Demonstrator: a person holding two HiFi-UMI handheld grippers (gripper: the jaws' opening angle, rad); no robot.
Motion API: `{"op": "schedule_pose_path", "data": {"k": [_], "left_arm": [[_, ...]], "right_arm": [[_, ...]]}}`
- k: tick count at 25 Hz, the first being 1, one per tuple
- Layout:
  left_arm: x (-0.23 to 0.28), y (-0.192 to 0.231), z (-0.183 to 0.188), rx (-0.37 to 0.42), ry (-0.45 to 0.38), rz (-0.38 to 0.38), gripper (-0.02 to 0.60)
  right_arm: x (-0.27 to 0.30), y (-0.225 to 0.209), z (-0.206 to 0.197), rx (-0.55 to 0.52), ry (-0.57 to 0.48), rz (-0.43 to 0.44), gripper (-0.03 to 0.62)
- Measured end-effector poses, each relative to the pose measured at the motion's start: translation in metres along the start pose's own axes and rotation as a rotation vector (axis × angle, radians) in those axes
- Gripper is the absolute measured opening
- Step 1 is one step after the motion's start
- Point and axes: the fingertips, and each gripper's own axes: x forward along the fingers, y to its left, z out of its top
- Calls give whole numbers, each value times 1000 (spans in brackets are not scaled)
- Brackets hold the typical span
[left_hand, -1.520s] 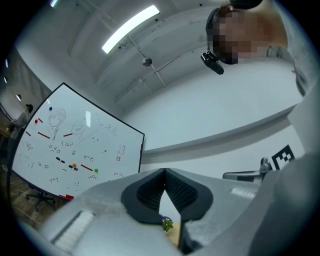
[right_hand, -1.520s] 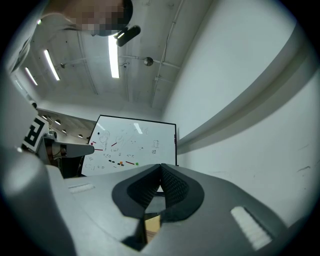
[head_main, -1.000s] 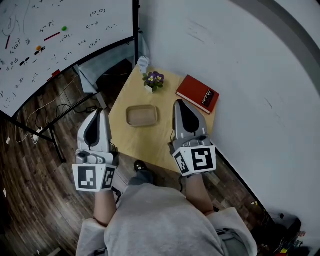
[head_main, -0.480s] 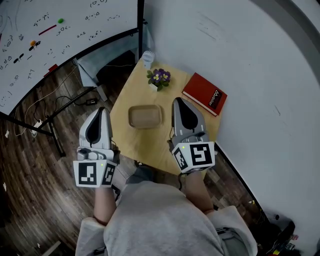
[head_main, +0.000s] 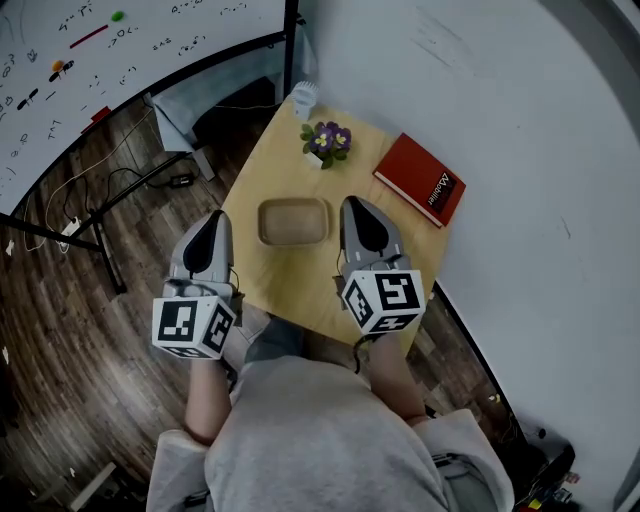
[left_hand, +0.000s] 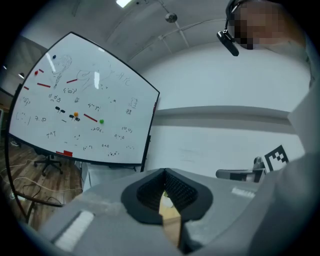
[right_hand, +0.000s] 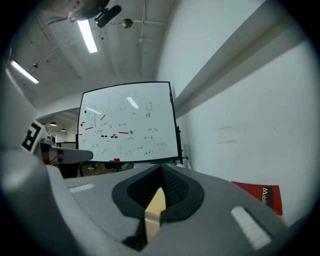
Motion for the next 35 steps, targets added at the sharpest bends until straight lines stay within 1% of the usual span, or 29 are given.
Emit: {"op": "schedule_pose_path", "data": {"k": [11, 16, 17, 26, 35], "left_arm": [[31, 13, -84, -97, 274, 16, 5], [41, 17, -117, -112, 381, 18, 26], [43, 18, -122, -115, 399, 19, 40], [58, 25, -168, -182, 528, 3, 121], [72, 26, -197, -240, 608, -17, 193]], "right_arm": [[24, -19, -80, 109, 256, -11, 2], [31, -29, -113, 170, 345, -26, 3], [33, -30, -118, 180, 360, -28, 3], [46, -36, -156, 248, 473, -17, 37], [56, -37, -194, 287, 609, 1, 127]]}}
